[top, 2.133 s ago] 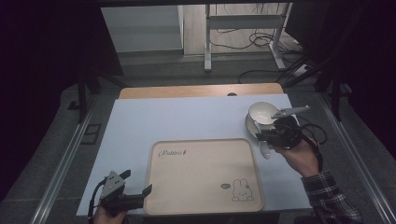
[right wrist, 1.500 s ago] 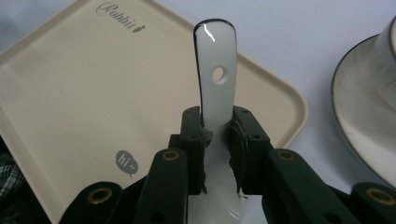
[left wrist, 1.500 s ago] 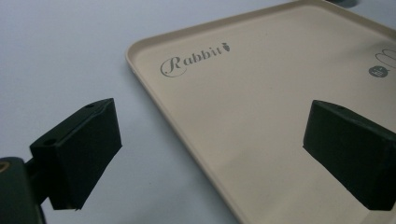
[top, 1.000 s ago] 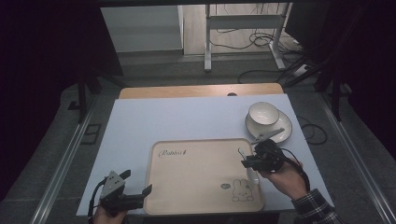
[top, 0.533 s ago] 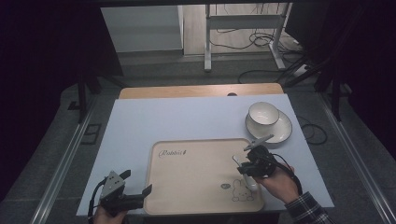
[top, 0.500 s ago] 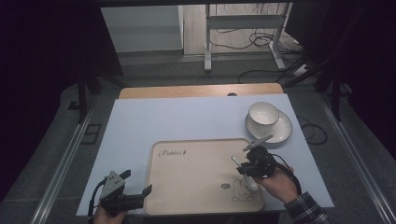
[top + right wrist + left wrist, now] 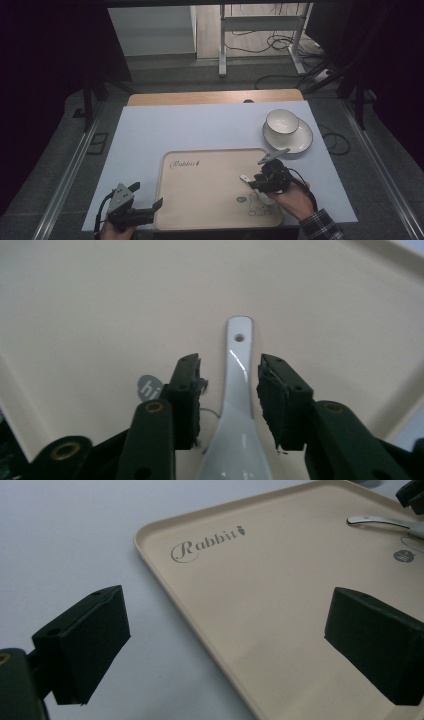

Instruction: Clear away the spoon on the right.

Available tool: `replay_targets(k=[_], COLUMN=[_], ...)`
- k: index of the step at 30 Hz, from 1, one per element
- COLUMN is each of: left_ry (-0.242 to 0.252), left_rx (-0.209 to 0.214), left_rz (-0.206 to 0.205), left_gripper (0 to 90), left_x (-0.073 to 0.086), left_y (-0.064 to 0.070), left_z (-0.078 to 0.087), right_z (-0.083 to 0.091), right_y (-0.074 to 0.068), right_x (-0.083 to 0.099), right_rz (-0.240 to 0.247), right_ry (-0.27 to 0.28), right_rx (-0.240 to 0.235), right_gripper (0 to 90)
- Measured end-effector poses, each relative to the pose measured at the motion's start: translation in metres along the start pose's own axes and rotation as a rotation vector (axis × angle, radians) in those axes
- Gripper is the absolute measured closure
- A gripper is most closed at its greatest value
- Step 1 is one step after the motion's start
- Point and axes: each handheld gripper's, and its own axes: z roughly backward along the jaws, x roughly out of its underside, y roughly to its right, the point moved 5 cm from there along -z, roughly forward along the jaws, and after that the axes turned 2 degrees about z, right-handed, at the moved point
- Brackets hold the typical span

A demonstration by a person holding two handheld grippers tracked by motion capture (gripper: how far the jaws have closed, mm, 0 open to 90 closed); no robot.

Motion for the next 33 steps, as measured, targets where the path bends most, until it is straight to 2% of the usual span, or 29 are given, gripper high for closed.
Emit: replay_targets(k=[4,5,6,12,16,23,33], left_ry=[0.000,0.000,0.000,0.004,0.003,0.003,0.002], left_rx=[0.000,0.000,0.000,0.000,0.000,0.002,0.004], left_rz=[0.000,0.000,0.000,0.001,-0.003,0.000,0.002], left_gripper=[3.9,3.9,3.9,3.9,3.9,3.9,3.9], left_x=[0.000,0.000,0.000,0.000,0.000,0.000,0.000], left_y=[0.000,0.000,0.000,0.000,0.001,0.000,0.000], left_z=[0.000,0.000,0.000,0.000,0.000,0.000,0.000], right_z=[-0.006,-0.006,-0.010,-0.021,-0.023,-0.026,-0.027], right_y=[-0.007,-0.007,-0.010,-0.014,-0.014,-0.010,0.002], right_x=[0.004,0.004,0.005,0.009,0.010,0.011,0.011], right_rz=[0.047,0.047,0.072,0.097,0.094,0.092,0.064], right_ry=[0.004,0.004,0.016,0.013,0.007,0.006,0.014], right_rx=[-0.009,-0.009,-0.002,0.003,0.011,0.012,0.034], right_gripper=[81.6,81.6,88.5,90.0,90.0,90.0,90.0])
